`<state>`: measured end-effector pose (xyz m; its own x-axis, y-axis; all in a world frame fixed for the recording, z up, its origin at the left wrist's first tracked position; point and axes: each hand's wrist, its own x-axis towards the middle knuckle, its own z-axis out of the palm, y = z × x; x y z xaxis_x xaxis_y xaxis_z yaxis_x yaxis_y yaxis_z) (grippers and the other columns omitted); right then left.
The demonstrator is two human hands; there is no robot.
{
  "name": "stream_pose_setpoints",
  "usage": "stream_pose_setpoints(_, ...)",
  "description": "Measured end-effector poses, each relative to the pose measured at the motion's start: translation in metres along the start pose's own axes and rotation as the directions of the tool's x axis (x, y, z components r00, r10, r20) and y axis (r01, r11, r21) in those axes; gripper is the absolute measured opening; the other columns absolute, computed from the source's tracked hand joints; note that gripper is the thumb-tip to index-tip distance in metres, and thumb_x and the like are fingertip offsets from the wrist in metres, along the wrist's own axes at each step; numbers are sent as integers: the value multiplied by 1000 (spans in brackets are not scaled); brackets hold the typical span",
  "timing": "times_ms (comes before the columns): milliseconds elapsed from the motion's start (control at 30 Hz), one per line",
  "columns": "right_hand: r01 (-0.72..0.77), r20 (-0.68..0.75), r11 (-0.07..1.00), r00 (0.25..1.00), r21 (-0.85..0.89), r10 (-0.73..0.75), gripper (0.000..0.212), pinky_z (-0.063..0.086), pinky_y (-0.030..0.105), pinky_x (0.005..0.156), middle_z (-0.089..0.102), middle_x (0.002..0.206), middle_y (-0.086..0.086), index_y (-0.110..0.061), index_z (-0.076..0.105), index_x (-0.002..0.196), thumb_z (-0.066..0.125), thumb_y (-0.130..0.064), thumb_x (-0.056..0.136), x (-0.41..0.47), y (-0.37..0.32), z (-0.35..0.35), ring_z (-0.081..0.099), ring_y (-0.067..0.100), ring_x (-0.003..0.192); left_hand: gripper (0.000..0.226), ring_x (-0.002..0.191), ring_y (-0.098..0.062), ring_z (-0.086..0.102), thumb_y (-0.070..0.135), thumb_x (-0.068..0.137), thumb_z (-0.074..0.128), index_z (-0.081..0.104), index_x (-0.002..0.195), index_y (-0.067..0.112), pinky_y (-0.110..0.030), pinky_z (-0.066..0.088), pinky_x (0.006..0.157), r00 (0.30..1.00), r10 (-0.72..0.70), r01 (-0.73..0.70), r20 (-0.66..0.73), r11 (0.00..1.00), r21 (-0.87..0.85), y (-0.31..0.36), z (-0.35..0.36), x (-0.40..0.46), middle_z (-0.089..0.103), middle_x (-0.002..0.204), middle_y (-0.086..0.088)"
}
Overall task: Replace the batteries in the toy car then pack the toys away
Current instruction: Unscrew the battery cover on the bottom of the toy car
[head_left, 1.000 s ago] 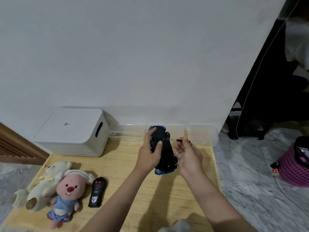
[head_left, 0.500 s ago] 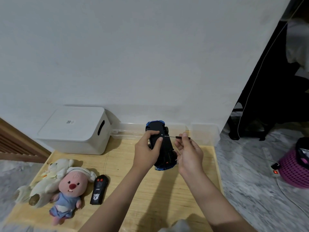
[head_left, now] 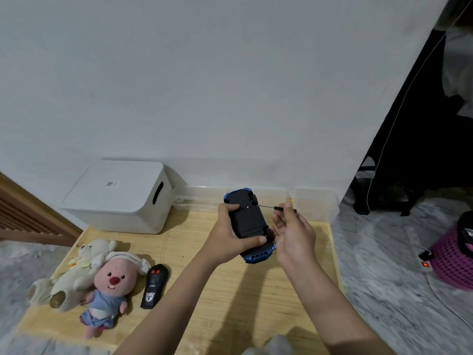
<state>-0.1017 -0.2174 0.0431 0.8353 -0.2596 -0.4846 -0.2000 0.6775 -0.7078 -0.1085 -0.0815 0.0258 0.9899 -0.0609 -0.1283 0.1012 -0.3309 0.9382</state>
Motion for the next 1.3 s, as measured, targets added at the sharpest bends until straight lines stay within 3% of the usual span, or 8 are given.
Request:
stream_pose_setpoints(133, 62, 19, 996, 998, -65, -61, 18, 50, 31, 65, 63, 74, 3, -11, 63, 77, 60, -21, 91, -1, -1, 0, 61, 13, 71, 66, 107, -11, 56, 12, 66, 86, 39, 110, 23, -23, 55, 78, 994, -55, 35, -93, 977, -208, -8, 1, -2, 50, 120, -4)
stream_pose_setpoints(233, 224, 47, 954, 975, -202, -219, 21, 56, 30, 62, 63, 73, 2, -11, 62, 74, 60, -21, 91, -2, -1, -1, 61, 12, 70, 63, 114, -22, 54, 17, 63, 87, 41, 104, 27, -37, 56, 86, 992, -60, 30, -111, 966, -255, -13, 1, -2, 50, 121, -9)
stream_pose_setpoints(333, 455, 131, 807, 888, -377, -440, 20, 58, 33, 59, 63, 69, 1, -17, 61, 72, 61, -22, 91, 1, 4, -6, 64, 14, 68, 66, 116, -25, 54, 32, 54, 86, 42, 104, 30, -47, 53, 91, 996, -61, 42, -64, 964, -263, -11, 2, -3, 51, 118, -5)
stream_pose_setpoints(433, 629, 242, 627, 768, -459, -593, 18, 57, 45, 68, 66, 75, -5, -33, 62, 75, 63, -23, 90, 6, 7, -9, 66, 22, 72, 62, 115, -25, 54, 23, 59, 83, 41, 104, 28, -47, 53, 92, 999, -39, 38, 0, 967, -252, -7, 2, -4, 50, 115, 2)
stream_pose_setpoints(600, 794, 373, 411, 584, -449, -721, 15, 48, 16, 64, 63, 78, -9, -28, 60, 81, 62, -15, 89, 5, 3, -9, 59, 4, 72, 58, 99, -16, 57, 8, 68, 83, 39, 102, 25, -30, 56, 79, 1000, -17, 21, 22, 983, -183, -1, 3, -5, 50, 115, 3)
stream_pose_setpoints(833, 861, 420, 286, 464, -421, -780, 14, 40, 11, 55, 55, 77, -16, -9, 63, 81, 57, -19, 89, 8, 5, -11, 53, -3, 69, 59, 103, -18, 55, 22, 59, 82, 40, 101, 27, -38, 55, 85, 1000, 13, -10, 18, 990, -144, 6, 4, -6, 51, 115, 2)
stream_pose_setpoints(1067, 874, 423, 269, 439, -404, -792, 18, 39, 6, 61, 56, 74, 0, -4, 62, 80, 53, -17, 89, 11, 5, -11, 52, -3, 72, 61, 108, -23, 55, 21, 58, 85, 42, 100, 32, -44, 54, 88, 1000, -9, 9, 2, 993, -122, 12, 2, -7, 50, 117, 5)
stream_pose_setpoints(1300, 884, 427, 237, 410, -402, -806, 18, 41, 11, 59, 56, 76, 0, -2, 62, 81, 54, -16, 90, 13, 7, -11, 52, -3, 73, 60, 108, -20, 56, 9, 65, 86, 44, 101, 32, -40, 54, 87, 999, -21, 17, -28, 993, -120, 12, 3, -6, 52, 115, 6)
